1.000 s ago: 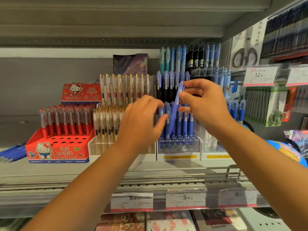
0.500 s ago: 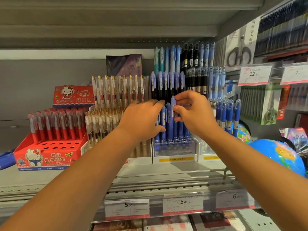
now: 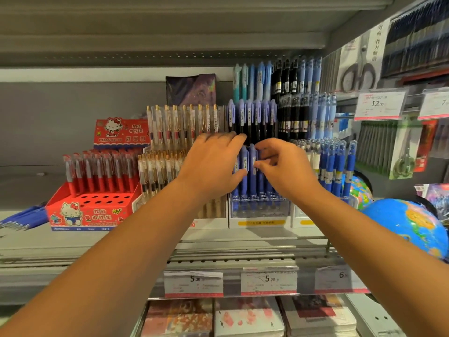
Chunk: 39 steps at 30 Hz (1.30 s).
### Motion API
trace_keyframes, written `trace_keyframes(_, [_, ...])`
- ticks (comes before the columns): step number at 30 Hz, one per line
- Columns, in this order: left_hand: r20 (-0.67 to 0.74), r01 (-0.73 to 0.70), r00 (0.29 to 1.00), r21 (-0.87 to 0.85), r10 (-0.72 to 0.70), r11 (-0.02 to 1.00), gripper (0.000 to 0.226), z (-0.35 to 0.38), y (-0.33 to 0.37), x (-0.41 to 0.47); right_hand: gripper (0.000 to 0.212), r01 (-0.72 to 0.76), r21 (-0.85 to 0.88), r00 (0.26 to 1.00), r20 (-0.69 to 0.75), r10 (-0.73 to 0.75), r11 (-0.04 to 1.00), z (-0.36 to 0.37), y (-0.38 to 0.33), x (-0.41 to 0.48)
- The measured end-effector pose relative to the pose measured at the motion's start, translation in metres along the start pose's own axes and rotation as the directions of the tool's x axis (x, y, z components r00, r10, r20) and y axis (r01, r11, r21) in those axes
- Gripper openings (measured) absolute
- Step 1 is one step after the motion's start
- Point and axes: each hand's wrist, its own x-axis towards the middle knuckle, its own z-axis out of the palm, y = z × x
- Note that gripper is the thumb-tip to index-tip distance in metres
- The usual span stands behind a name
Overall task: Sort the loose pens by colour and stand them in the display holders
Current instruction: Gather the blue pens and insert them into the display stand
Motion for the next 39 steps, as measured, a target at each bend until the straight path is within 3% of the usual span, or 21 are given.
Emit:
trace_keyframes(2, [-0.092,0.042,0.994,-0.143,-0.056,0.989,0.053,-0.012,-0.001,-0.013,0.037,0.088,-0.076,0.993,-0.073,-0.094,0.993,-0.001,-0.007,-0.008])
trace_keyframes(4, [-0.136,0.109,0.98,-0.267,-0.149,0.958,0.037,-0.025,-0.007,-0.033,0.03,0.138,0.011,0.987,-0.086,-0.137,0.99,0.002,-0.021,-0.016])
trace_keyframes(9, [-0.037,0.333,0.919,-0.459,-0.392,0.824,0.009,-0.049,-0.052,-0.096,0.014,0.038,0.364,0.976,0.188,-0.114,0.931,0.036,-0.075,-0.03])
trace_keyframes(13, [0.134,0.539,0.829,-0.451,-0.544,0.711,0.009,-0.063,-0.109,-0.152,0.01,-0.105,0.446,0.902,0.42,-0.104,0.889,0.082,-0.122,-0.039])
trace_keyframes(19, [0.229,0.659,0.749,-0.362,-0.622,0.659,0.008,-0.082,-0.204,-0.223,0.009,-0.101,0.391,0.858,0.5,-0.119,0.915,0.157,-0.192,-0.039])
trace_keyframes(23, [0.285,0.712,0.702,-0.293,-0.653,0.638,0.006,-0.086,-0.267,-0.249,0.012,-0.112,0.345,0.874,0.48,-0.073,0.932,0.206,-0.24,-0.032])
trace_keyframes(31, [0.565,0.758,0.593,-0.152,-0.573,0.635,0.02,-0.048,-0.346,-0.251,0.013,-0.103,0.158,0.882,0.471,0.017,0.982,0.281,-0.298,-0.01])
trace_keyframes(35, [0.715,0.774,0.499,-0.113,-0.49,0.623,0.031,-0.021,-0.361,-0.232,0.023,0.026,-0.076,0.849,0.528,0.019,0.997,0.305,-0.31,0.01])
trace_keyframes(39, [0.801,0.745,0.403,-0.008,-0.442,0.667,0.043,0.0,-0.37,-0.218,0.01,0.232,-0.387,0.771,0.633,0.073,0.892,0.323,-0.33,0.031])
